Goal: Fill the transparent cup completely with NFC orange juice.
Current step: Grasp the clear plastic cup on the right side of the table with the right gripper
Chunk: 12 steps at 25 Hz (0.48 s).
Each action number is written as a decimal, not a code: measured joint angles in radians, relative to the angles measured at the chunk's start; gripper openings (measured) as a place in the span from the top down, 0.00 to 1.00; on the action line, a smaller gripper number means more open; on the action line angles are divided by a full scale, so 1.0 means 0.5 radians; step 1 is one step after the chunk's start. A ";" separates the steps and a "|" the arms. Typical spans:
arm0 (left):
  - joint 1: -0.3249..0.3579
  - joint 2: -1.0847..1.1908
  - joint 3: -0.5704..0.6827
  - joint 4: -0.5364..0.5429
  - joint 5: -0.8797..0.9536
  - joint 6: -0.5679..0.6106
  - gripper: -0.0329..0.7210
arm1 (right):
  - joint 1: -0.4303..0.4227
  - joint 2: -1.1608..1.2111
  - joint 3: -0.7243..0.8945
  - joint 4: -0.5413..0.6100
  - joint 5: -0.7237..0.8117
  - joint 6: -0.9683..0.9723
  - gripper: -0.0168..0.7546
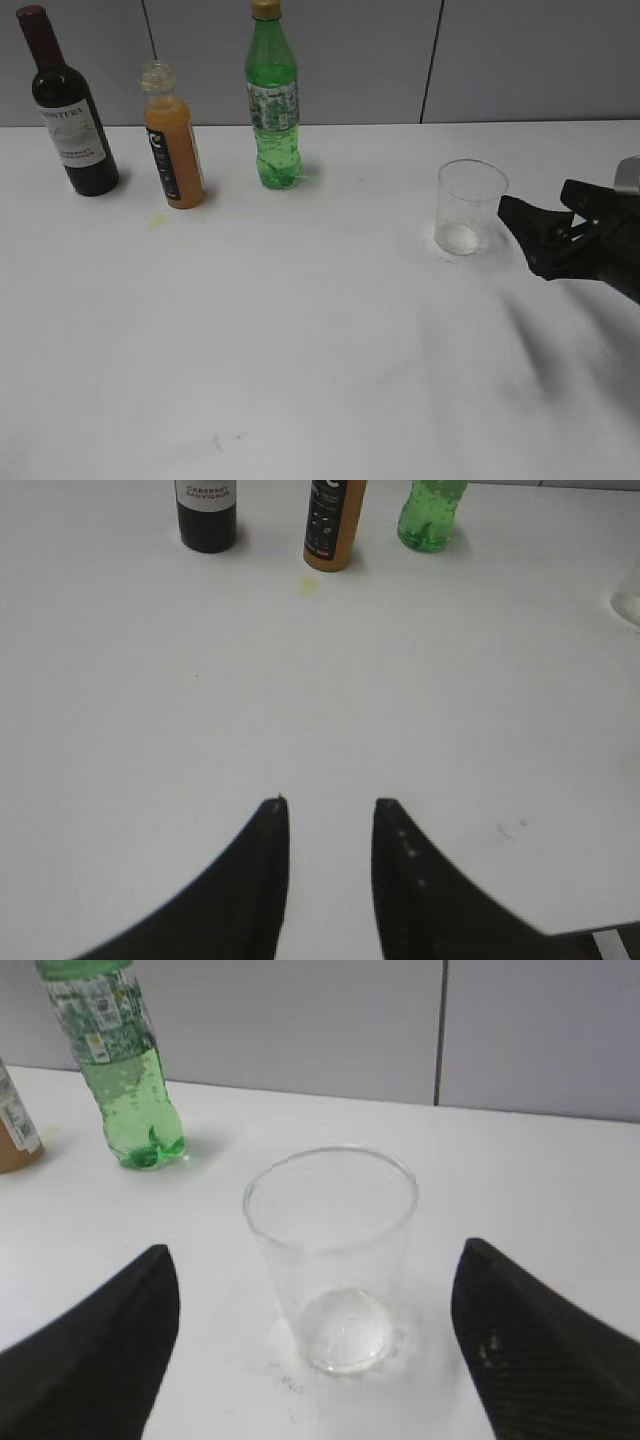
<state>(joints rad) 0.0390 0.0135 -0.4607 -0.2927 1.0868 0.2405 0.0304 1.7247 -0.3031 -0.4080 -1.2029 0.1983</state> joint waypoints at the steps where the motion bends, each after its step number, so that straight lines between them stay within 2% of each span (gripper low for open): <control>1: 0.000 0.000 0.000 0.000 0.000 0.000 0.65 | 0.000 0.031 0.000 -0.002 0.000 -0.002 0.12; 12: 0.000 0.000 0.000 0.000 0.000 0.000 0.65 | 0.000 0.311 -0.009 -0.012 -0.006 -0.177 0.14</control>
<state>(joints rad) 0.0390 0.0135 -0.4607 -0.2927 1.0868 0.2405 0.0304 1.8801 -0.3075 -0.4139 -1.2058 0.1098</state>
